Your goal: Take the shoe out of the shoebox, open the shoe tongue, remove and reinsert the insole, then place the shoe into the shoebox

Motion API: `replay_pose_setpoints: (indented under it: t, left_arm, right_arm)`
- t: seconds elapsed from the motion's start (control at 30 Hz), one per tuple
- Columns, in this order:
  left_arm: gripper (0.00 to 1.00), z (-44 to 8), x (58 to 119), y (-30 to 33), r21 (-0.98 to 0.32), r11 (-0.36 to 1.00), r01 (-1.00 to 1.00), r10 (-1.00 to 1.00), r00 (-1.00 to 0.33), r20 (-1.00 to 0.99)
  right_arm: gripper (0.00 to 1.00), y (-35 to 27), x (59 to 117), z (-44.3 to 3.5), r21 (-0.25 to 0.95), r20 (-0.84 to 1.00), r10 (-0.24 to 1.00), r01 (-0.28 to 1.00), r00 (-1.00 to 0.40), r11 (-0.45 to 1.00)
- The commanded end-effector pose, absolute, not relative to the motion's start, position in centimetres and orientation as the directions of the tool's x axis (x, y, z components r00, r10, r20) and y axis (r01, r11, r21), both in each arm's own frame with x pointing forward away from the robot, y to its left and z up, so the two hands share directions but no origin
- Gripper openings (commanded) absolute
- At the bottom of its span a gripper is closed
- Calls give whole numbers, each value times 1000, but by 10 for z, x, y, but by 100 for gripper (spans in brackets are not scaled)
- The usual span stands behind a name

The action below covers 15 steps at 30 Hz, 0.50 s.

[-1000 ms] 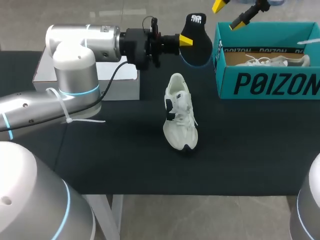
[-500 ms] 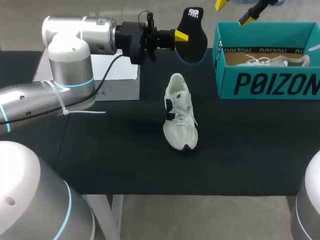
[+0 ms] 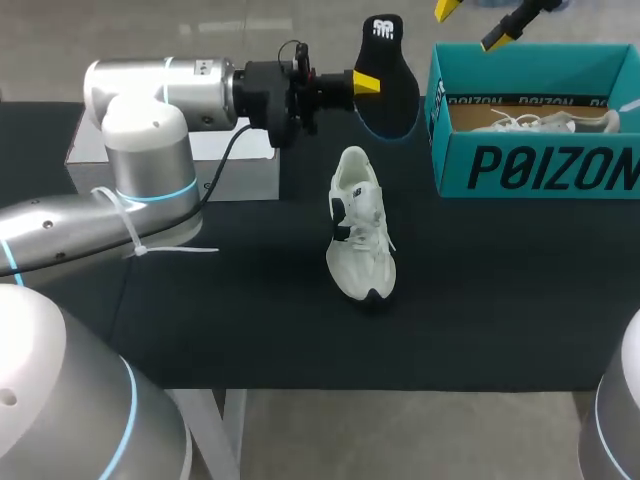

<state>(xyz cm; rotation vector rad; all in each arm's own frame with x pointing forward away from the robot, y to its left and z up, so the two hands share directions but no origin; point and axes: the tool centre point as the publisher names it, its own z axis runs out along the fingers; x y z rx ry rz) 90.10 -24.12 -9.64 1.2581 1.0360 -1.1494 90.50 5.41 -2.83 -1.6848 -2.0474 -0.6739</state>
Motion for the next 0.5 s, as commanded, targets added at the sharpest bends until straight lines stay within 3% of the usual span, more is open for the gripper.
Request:
replay_pose_setpoints:
  t: [0.03, 0.5]
  left_arm:
    - [0, -97, 901, -242, 155, -31, 987, -62, 153, -986]
    - [0, -97, 901, -242, 155, -31, 987, -62, 153, -986]
  right_arm:
    - [100, 53, 905, -27, 137, 593, 780, 980, -199, 145]
    - [100, 52, 905, -26, 149, 603, 778, 983, -178, 109]
